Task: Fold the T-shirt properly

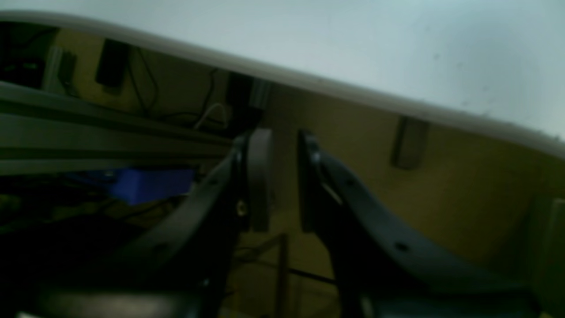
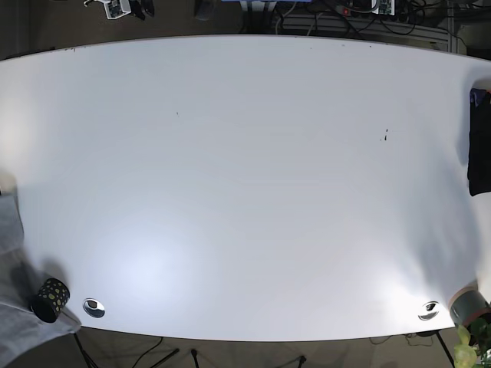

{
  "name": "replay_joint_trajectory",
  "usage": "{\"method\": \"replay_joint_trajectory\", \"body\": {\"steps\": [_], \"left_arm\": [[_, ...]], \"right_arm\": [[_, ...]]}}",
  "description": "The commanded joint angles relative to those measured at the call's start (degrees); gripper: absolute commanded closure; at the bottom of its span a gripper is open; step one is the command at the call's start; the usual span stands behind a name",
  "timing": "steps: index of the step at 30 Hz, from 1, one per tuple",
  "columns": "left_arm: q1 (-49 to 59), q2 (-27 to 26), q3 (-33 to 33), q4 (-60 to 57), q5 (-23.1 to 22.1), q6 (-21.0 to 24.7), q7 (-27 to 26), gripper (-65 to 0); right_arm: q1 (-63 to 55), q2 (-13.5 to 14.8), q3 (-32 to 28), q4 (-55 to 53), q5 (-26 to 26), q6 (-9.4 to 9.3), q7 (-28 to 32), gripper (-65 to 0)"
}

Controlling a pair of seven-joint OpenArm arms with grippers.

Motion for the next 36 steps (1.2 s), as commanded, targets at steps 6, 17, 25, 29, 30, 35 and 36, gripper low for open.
{"method": "replay_joint_trajectory", "body": {"steps": [6,17,25,29,30,35,36], "left_arm": [[-1.8,0.1,0.8,-5.2,-0.1,0.2,3.9,-40.3],[-15.0,-0.4,0.7,-28.8,0.0,0.2,3.8,-40.3],[-27.2,-1.7,1.1,-51.0,0.1,0.2,-3.1,-40.1],[-33.5,-3.4,0.9,-62.3,0.1,0.6,-4.3,-40.1],[-34.5,-3.6,1.0,-64.2,0.1,1.0,-4.5,-40.1],[-41.3,-4.7,1.2,-76.5,0.2,4.0,-10.3,-40.1],[-41.9,-5.3,1.2,-78.1,0.2,4.2,-11.0,-40.1]], "right_arm": [[-0.5,-0.2,-0.4,-10.9,0.6,0.45,1.3,-9.5],[11.4,1.3,-9.3,-29.3,0.3,0.45,1.4,-9.5],[22.5,1.2,-14.2,-43.0,0.3,-0.08,1.4,-9.5],[27.3,-0.3,-14.3,-48.6,0.1,-0.08,1.4,-9.5],[28.0,-0.5,-14.3,-49.4,0.1,-0.08,1.4,-9.5],[33.7,-0.8,-14.4,-56.2,0.1,-0.08,1.4,-9.5],[34.5,-0.8,-14.4,-57.5,0.1,-0.08,1.4,-9.5]]}}
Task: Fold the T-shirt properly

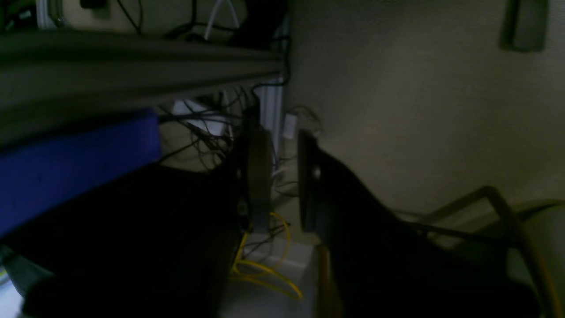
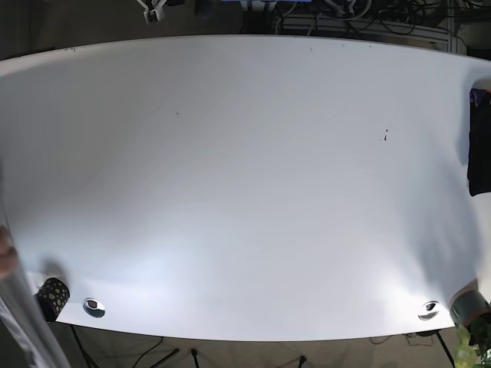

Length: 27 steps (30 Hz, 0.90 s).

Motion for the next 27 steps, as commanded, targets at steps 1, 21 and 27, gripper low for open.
{"method": "replay_joint_trajectory", "body": {"steps": [1,21,27], "left_arm": [[-0.9,-1.3,0.1,-5.1,-0.1,0.1,-2.5,-40.1],[-11.2,-4.3,0.1,-14.8,-0.1,0.2,-2.8,-40.1],[-11.1,-4.4,0.1,-14.7,-0.1,2.6,-2.9,-40.1]], "right_arm": [[1.8,0.7,0.2,-3.5,0.3,0.51,0.7,-9.5],[16.7,-1.9,0.2,-20.6,0.3,0.51,0.7,-9.8],[16.4,-1.7,0.2,-20.5,0.3,0.51,0.7,-9.7]]}}
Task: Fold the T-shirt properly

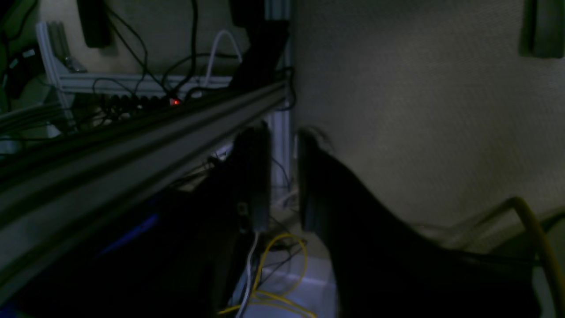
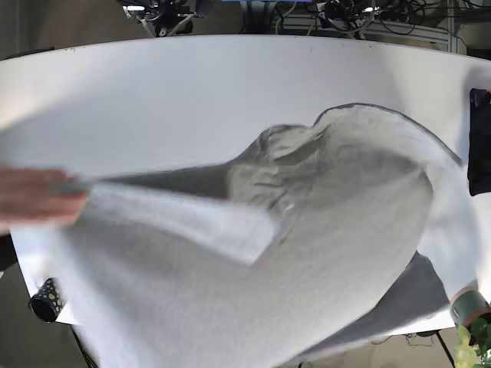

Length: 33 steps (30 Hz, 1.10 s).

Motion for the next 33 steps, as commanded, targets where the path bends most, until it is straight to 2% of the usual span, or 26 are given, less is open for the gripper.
{"method": "replay_joint_trajectory", "body": {"steps": [1,7,14,21,33], "left_arm": [[0.4,-0.2,-0.1,0.2,0.0,0.6,-0.2,-40.1],[2.2,-0.2,1.9,1.7,-0.1,-1.1,-0.4,-40.1],[10.5,0.3,4.2,15.4,-0.1,-1.3,-0.9,-40.1],[17.7,0.4,4.2,23.9,-0.2,-1.4,-0.9,-40.1],[32.3,0.4,4.2,42.9,-0.4,-1.5,-0.8,-40.1]], "right_arm": [[-0.6,0.9,0.1,0.3,0.1,0.36,0.4,-9.5],[-3.0,0.9,0.1,1.7,0.1,0.45,0.5,-9.5],[-11.0,1.4,0.1,11.3,0.1,0.62,0.5,-9.5],[-17.1,1.5,0.4,15.6,0.1,0.71,0.5,-9.5],[-31.1,4.3,0.5,31.3,0.7,0.71,0.5,-9.5]]}}
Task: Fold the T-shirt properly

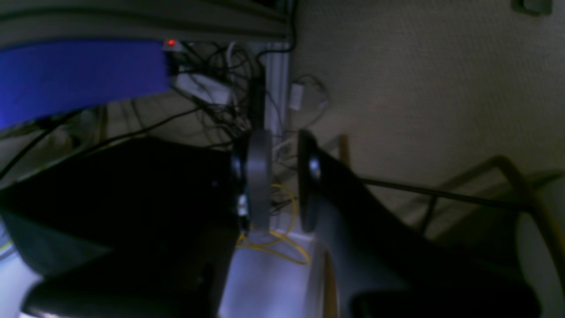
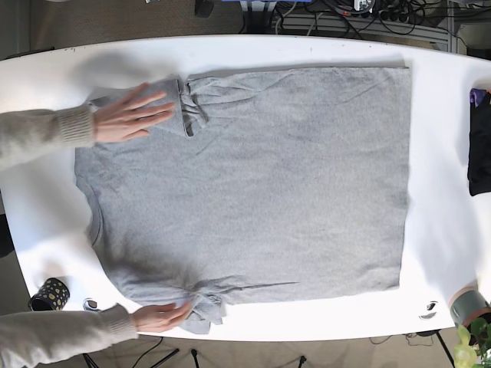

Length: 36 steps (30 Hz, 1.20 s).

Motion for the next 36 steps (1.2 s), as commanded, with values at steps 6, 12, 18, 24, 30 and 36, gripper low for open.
{"method": "replay_joint_trajectory", "body": {"steps": [6,12,18,24,30,36], "left_arm": [[8.8,0.1,-0.1,13.2,-0.1,0.0,-0.7,-40.1],[15.1,0.1,-0.1,23.4,-0.1,0.0,-0.7,-40.3],[19.8,-0.3,-0.5,34.3,-0.1,0.0,-0.6,-40.3],[23.2,-1.1,-2.8,47.1,-1.6,-0.4,-0.6,-40.6],[23.4,-3.2,-6.5,52.6,-12.8,-5.4,-0.2,-40.7],[21.6,-3.1,-12.7,55.9,-25.1,-8.2,5.1,-40.4]], "right_arm": [[-9.1,1.6,0.2,11.6,0.3,0.36,0.3,-9.5],[-15.8,1.5,2.9,19.5,0.3,0.53,0.3,-9.5],[-21.6,1.5,3.2,28.6,0.3,0.53,0.2,-9.5],[-27.2,0.9,6.5,38.9,0.4,0.53,0.2,-9.5],[-29.4,0.9,7.1,48.8,0.4,0.45,-5.0,-9.5],[-29.1,-1.1,11.5,53.7,0.5,0.62,-8.1,-9.4]]}}
